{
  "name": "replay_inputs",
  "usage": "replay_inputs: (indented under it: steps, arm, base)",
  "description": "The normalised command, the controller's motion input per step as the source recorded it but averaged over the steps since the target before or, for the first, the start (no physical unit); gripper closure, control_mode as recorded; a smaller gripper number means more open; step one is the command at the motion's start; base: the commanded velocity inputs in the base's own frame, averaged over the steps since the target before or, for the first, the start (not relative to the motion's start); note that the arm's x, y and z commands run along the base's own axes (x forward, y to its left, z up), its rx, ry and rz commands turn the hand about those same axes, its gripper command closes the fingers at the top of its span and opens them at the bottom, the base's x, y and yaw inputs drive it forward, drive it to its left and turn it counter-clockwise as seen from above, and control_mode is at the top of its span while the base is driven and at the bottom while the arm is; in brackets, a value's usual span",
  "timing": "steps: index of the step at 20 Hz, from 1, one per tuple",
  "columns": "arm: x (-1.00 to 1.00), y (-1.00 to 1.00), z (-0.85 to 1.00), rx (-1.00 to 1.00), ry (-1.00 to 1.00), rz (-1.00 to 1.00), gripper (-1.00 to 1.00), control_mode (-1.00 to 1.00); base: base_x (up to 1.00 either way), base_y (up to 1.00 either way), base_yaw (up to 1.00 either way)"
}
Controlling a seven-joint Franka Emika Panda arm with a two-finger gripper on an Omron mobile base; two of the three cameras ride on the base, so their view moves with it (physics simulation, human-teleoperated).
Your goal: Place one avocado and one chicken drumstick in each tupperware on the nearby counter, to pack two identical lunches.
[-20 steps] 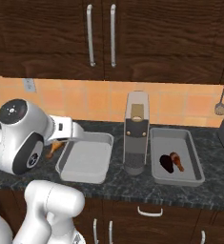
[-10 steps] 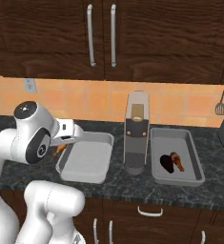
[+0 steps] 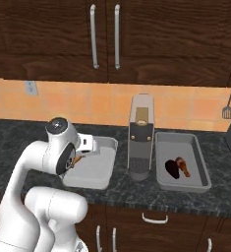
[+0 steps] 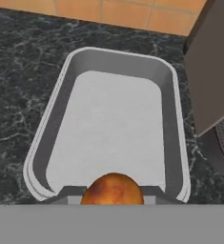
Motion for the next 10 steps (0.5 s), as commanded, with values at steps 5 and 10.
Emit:
replay_inputs:
  steps: [5, 10]
  arm:
    - [0.44, 0.00, -0.35, 0.03, 0.01, 0.00, 1.00, -1.00]
    - [0.73, 0.00, -0.34, 0.00, 0.01, 0.00, 1.00, -1.00]
  base:
    - [0.00, 0.00, 0.00]
    - [0.00, 0.00, 0.00]
